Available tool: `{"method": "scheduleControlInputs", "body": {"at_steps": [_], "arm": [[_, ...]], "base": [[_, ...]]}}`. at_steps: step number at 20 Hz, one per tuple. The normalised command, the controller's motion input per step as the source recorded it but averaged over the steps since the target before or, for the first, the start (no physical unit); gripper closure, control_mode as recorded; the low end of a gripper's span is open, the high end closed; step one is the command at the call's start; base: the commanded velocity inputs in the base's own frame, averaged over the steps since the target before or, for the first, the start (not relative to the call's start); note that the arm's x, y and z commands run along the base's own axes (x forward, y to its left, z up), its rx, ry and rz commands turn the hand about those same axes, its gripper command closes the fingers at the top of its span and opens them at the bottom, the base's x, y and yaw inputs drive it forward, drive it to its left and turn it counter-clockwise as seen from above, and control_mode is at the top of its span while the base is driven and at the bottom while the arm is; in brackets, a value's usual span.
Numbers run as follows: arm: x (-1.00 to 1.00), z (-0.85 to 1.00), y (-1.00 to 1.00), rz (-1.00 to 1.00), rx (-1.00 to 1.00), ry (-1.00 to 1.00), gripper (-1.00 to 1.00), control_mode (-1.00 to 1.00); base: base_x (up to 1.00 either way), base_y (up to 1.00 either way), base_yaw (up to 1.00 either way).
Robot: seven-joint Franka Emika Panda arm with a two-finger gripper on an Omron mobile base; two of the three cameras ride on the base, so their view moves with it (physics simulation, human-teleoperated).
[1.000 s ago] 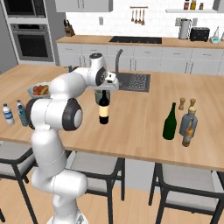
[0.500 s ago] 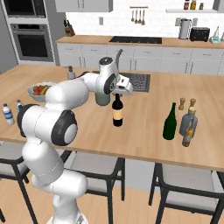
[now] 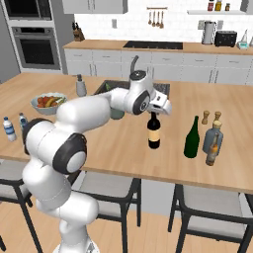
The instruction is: Move the plastic bottles in the middle to the plastics group, and the glass bottles in the middle to the glass group.
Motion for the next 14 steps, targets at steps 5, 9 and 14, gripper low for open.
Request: {"method": "scheduleControlInputs", "body": {"at_steps": [5, 9, 14], "arm": [[-0.23, 0.00, -0.73, -0.14, 0.00, 0.00, 1.00, -1.00], [-0.12, 0.00, -0.65, -0.08, 0.00, 0.00, 1.00, -1.00], [0.00, 0.00, -0.55, -0.01, 0.00, 0.01, 1.00, -1.00]], "base": [[0.00, 0.00, 0.00], [0.00, 0.00, 0.00], [0.00, 0.00, 0.00]]}}
